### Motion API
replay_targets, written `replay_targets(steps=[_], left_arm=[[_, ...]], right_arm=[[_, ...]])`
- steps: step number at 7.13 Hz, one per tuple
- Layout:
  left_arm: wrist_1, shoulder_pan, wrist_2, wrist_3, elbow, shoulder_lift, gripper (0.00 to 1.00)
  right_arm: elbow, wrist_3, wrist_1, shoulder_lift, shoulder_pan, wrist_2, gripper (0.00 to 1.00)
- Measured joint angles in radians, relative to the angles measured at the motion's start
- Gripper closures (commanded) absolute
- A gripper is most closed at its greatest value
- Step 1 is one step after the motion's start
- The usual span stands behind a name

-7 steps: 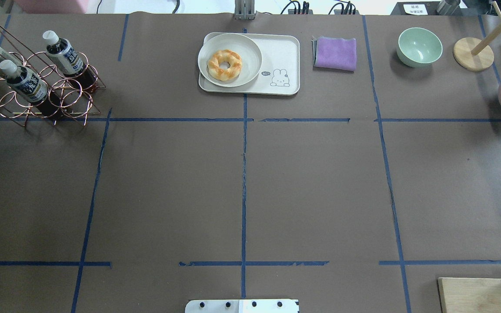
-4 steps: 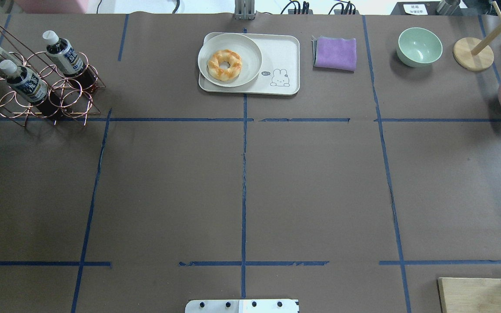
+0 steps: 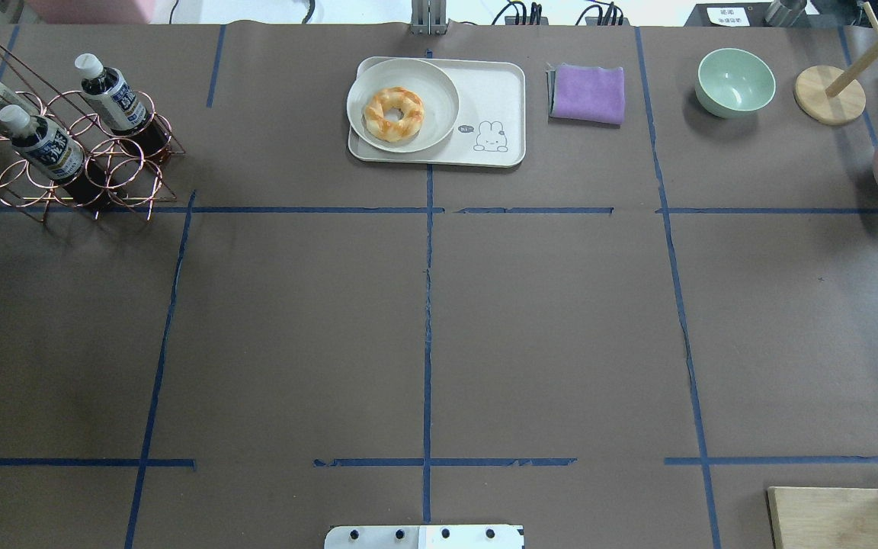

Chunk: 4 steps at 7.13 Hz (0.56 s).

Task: Place tea on tray
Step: 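Lower the left gripper onto a dark tea bottle in the copper rack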

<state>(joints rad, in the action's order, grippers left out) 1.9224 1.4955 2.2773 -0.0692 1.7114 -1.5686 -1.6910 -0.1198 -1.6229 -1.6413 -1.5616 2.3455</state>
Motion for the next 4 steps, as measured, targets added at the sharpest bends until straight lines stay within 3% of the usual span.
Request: replay_targets(steps=[2,4], left_arm=[[0.283,-0.079,-0.014,-0.364,0.002,0.001,0.00],[0.451,-0.166,-0.120,-0.573,0.005,0.001,0.00]], right_arm=[[0.000,0.000,0.001,0.000,0.000,0.001,0.00],[-0.001,0.000,0.001,0.000,0.000,0.006,0.00]])
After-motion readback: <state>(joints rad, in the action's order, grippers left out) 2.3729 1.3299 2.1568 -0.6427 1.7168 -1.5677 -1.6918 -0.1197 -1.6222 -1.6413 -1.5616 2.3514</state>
